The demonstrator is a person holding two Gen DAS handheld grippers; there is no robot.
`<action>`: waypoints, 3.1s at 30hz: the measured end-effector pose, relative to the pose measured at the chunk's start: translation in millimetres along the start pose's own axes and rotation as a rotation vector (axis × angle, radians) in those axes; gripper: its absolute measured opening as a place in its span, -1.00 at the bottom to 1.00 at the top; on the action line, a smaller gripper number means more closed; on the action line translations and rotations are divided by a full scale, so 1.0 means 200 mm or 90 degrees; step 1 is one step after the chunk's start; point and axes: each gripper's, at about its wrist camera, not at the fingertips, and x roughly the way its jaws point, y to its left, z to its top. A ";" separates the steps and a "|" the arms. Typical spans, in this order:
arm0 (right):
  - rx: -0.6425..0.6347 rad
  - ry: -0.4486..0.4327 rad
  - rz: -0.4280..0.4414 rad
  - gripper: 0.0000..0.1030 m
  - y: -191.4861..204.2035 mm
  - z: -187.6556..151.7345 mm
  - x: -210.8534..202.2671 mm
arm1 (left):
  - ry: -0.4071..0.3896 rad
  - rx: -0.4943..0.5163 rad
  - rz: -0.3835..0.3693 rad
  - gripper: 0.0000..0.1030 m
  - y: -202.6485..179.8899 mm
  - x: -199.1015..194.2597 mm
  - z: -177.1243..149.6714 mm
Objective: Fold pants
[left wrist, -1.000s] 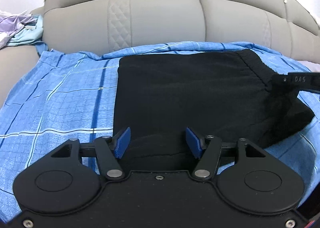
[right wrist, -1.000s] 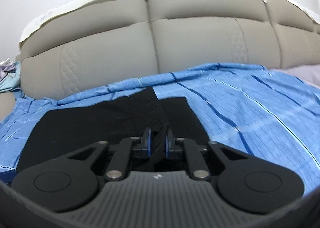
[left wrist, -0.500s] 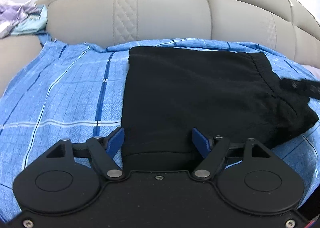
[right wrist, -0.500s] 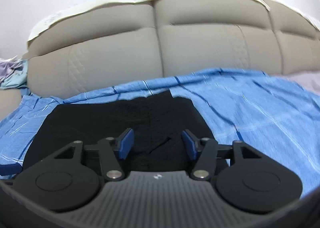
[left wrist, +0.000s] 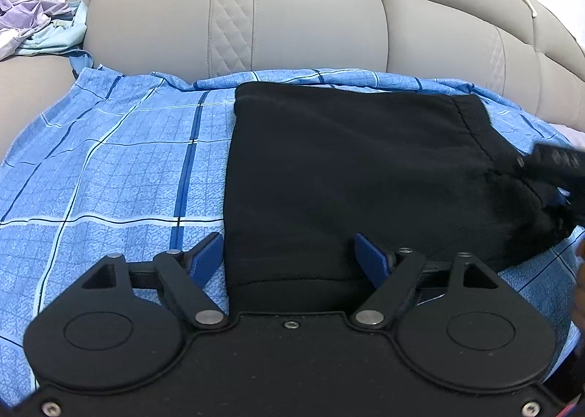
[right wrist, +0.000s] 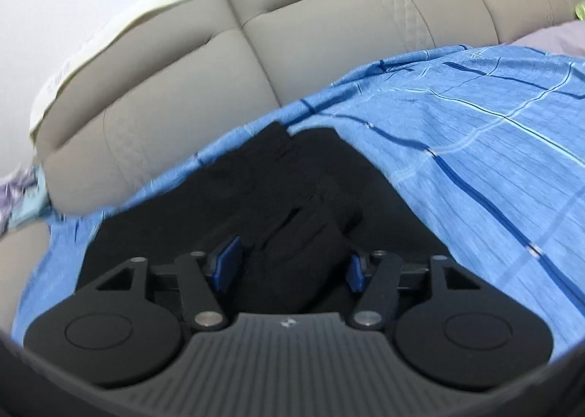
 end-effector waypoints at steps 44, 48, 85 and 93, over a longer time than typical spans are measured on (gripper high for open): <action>-0.359 -0.066 0.064 0.39 0.63 -0.40 -0.05 | 0.074 0.098 -0.035 -0.39 -0.07 0.29 0.51; -0.390 -0.049 0.062 0.32 0.68 -0.51 0.00 | 0.086 0.097 -0.026 -0.44 -0.09 0.46 0.51; -0.233 -0.019 -0.039 0.61 -0.14 0.35 0.07 | 0.086 -0.056 0.005 0.59 0.12 0.47 0.61; -0.142 0.079 0.053 0.61 -0.34 0.43 0.34 | 0.123 -0.143 -0.030 0.56 0.24 0.56 0.56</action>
